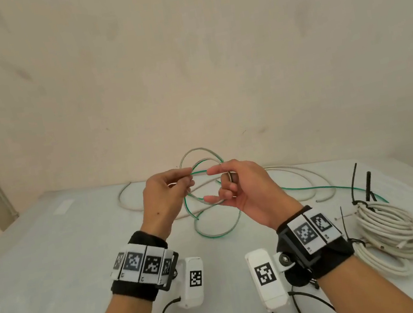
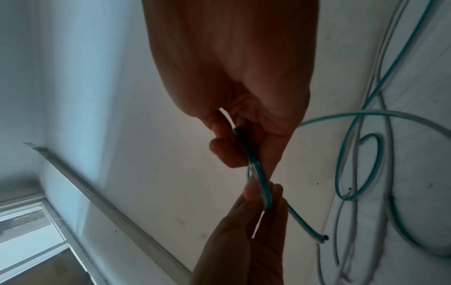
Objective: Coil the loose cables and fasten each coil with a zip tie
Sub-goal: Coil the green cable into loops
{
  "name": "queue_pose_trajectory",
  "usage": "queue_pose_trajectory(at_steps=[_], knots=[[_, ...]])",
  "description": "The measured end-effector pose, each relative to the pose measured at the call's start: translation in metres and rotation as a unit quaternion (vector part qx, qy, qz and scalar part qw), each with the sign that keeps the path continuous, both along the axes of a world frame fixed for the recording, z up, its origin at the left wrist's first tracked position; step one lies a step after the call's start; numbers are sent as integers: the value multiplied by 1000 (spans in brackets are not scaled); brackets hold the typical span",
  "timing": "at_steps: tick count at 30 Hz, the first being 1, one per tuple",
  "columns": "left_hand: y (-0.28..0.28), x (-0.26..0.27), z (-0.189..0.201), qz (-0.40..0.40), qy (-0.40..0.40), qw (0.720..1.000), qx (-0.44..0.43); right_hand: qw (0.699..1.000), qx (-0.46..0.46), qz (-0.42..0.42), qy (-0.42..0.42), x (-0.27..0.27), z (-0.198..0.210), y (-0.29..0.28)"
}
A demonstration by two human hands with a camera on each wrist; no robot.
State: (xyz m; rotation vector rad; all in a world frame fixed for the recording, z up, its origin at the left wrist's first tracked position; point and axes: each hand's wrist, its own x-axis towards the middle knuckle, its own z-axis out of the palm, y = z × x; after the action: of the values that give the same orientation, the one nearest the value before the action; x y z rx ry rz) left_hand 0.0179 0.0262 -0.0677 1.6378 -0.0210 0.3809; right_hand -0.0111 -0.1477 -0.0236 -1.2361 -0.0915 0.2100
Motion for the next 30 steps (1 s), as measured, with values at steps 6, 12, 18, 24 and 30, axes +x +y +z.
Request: queue_pose_trajectory(at_steps=[6,12,18,24,30], knots=[[13,1,-4,63,-45,997,29,999,-46,-8,-20,10,-2,0],[12,4,-7,40,-54,995,77,982,-187,1,-20,19,-14,-4],[6,-8,2,-121,4,992,-45,979,-198,11,-44,21,-16,-7],[1,-8,6,-178,44,979,-88,984,-163,18,-69,22,-13,-16],[-2,-5,6,-198,73,969,-131,953,-271,-40,-127,26,-17,-15]])
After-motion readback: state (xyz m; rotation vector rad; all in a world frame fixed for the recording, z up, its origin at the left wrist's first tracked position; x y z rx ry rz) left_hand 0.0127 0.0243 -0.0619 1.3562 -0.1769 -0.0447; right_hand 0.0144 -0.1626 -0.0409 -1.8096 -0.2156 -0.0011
